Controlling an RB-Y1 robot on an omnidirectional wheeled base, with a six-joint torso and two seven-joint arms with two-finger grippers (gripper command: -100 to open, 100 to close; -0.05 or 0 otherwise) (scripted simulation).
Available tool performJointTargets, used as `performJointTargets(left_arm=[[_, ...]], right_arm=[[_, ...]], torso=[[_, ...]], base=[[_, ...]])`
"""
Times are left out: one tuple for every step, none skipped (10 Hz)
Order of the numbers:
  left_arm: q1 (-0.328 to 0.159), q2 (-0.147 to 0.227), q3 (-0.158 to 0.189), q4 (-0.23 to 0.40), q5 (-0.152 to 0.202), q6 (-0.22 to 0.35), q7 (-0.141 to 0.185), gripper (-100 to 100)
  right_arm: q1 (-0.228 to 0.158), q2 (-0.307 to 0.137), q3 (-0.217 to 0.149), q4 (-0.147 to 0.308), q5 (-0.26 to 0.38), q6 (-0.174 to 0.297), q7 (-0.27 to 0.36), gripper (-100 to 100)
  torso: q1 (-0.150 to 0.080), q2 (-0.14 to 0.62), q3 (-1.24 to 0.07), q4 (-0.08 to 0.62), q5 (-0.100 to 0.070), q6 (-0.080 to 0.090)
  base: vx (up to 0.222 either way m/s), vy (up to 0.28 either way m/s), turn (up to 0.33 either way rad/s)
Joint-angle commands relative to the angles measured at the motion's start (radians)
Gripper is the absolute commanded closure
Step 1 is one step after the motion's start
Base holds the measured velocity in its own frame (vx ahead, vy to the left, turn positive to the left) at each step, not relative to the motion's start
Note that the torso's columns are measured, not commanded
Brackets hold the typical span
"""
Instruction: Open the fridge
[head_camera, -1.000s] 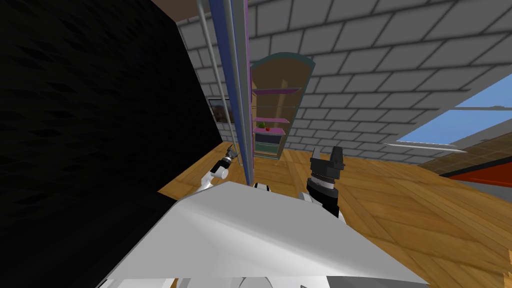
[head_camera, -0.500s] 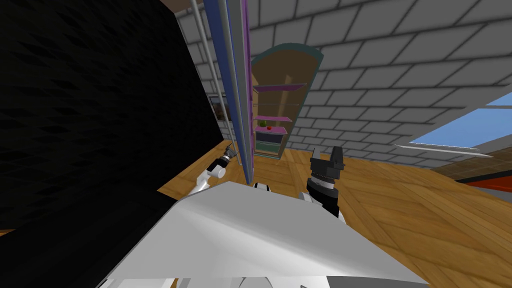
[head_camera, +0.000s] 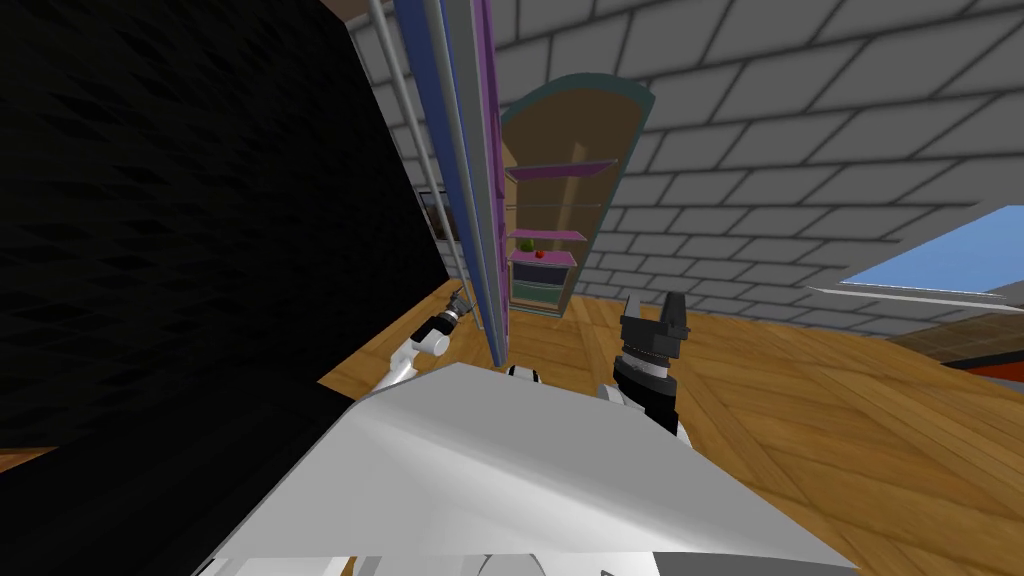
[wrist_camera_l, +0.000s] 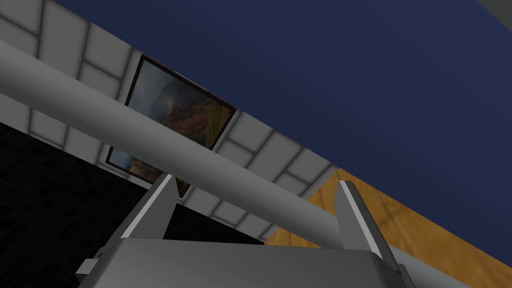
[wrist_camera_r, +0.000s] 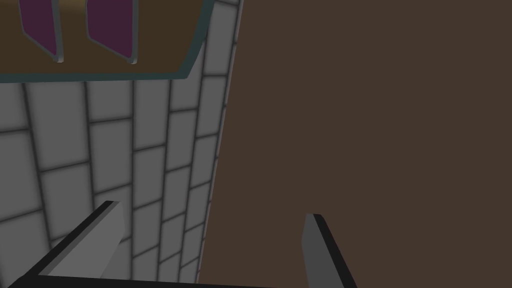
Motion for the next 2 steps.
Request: performJointTargets(left_arm=[[0.0,-0.001,0.0,0.0,0.001,-0.001,0.001,0],[0.001,-0.001,0.0,-0.001,0.001,-0.002,0.002,0]], right_arm=[[0.0,0.0,0.0,0.0,0.0,0.0,0.0,0],[0.0,0.0,0.0,0.0,0.0,0.0,0.0,0]], torso=[[0.001,0.001,0.001,0.0,0.001,-0.001],[0.001,0.002,0.002,0.0,0.001,-0.002]], base=[[-0.008,-0.001,0.01],[-0.006,0.0,0.008]])
